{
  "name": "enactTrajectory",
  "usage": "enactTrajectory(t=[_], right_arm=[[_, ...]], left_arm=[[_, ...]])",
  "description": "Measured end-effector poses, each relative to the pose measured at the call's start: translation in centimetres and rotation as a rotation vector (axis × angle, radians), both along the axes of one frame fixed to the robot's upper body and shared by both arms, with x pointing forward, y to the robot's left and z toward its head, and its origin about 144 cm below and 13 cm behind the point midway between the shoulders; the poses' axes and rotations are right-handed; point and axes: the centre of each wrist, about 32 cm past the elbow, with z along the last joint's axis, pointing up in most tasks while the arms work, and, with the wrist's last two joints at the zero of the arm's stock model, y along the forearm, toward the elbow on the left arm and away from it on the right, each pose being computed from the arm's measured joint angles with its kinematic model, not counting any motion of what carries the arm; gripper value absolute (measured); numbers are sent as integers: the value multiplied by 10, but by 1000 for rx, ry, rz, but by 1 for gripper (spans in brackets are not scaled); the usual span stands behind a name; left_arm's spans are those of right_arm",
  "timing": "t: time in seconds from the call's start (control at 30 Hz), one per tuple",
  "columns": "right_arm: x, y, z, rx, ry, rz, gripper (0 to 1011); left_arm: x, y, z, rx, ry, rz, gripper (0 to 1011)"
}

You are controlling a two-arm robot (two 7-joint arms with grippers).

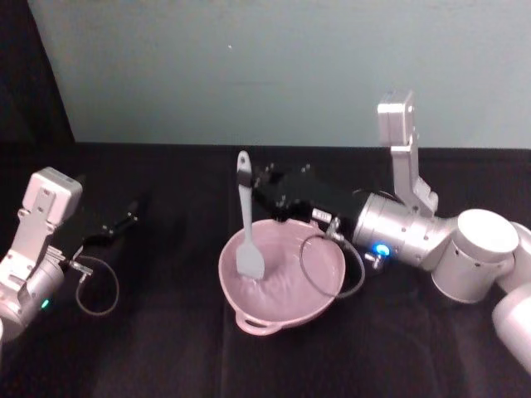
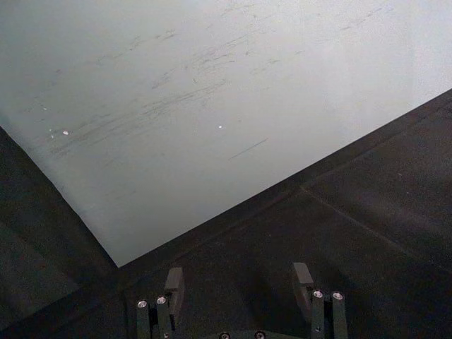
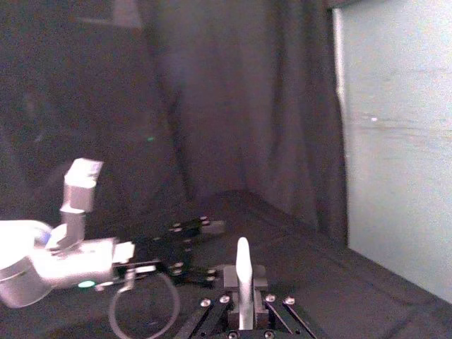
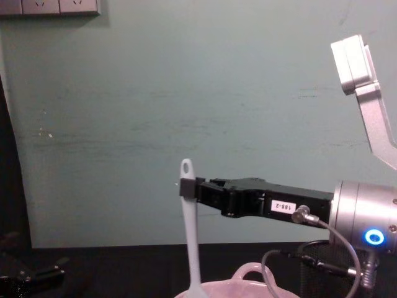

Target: Use the one hand to pick up the spoon and stir the clear water in the bowl.

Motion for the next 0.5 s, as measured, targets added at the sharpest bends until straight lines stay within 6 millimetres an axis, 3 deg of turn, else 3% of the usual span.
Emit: enactTrajectory(t=[0.23, 0.5], right_arm=[[13, -19, -2, 0, 8, -80, 117], [4, -45, -1, -13, -5, -142, 117]], left_arm=[[0, 0, 0, 0, 0, 0, 1005], [0, 0, 0, 0, 0, 0, 1005]])
